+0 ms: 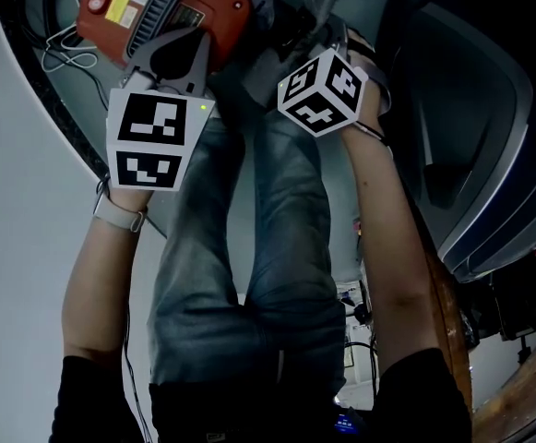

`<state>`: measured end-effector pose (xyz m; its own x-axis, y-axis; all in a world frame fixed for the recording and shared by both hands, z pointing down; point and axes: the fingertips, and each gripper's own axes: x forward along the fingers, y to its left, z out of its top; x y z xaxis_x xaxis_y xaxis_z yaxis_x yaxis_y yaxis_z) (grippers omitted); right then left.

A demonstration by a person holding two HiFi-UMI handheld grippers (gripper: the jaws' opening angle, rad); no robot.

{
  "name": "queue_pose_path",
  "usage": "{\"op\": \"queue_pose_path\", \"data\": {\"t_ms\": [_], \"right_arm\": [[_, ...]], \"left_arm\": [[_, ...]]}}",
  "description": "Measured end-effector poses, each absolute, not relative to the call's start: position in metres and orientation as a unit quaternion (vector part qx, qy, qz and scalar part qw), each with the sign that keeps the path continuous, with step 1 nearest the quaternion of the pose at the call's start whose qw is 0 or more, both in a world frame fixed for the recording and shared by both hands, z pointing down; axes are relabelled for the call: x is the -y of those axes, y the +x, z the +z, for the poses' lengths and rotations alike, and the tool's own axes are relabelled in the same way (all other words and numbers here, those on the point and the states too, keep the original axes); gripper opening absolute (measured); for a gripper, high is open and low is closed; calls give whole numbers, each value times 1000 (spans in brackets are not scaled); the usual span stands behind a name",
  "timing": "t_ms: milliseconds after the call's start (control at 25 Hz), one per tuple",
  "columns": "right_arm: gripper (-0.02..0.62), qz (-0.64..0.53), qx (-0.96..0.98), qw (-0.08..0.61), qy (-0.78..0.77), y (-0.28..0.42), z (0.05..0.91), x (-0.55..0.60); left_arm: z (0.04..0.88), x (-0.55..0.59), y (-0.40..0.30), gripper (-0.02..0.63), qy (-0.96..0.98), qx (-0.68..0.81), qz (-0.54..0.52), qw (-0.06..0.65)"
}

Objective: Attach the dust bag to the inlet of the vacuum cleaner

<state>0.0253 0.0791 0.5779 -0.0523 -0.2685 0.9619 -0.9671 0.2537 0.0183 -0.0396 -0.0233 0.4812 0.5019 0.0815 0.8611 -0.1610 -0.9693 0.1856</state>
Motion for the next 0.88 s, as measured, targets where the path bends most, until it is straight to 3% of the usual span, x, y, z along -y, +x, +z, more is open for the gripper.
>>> {"op": "queue_pose_path", "data": {"t_ms": [360, 640, 880], "right_arm": [[314, 396, 613, 507, 460, 26, 593, -80], [313, 387, 579, 563, 445, 23, 577, -78], [314, 409, 574, 562, 432, 34, 599, -74]], "left_arm": [[481, 22, -39, 12, 861, 24, 491, 129], [481, 22, -38, 12, 863, 24, 486, 138], [481, 23, -34, 12, 867, 30, 478, 135]]}}
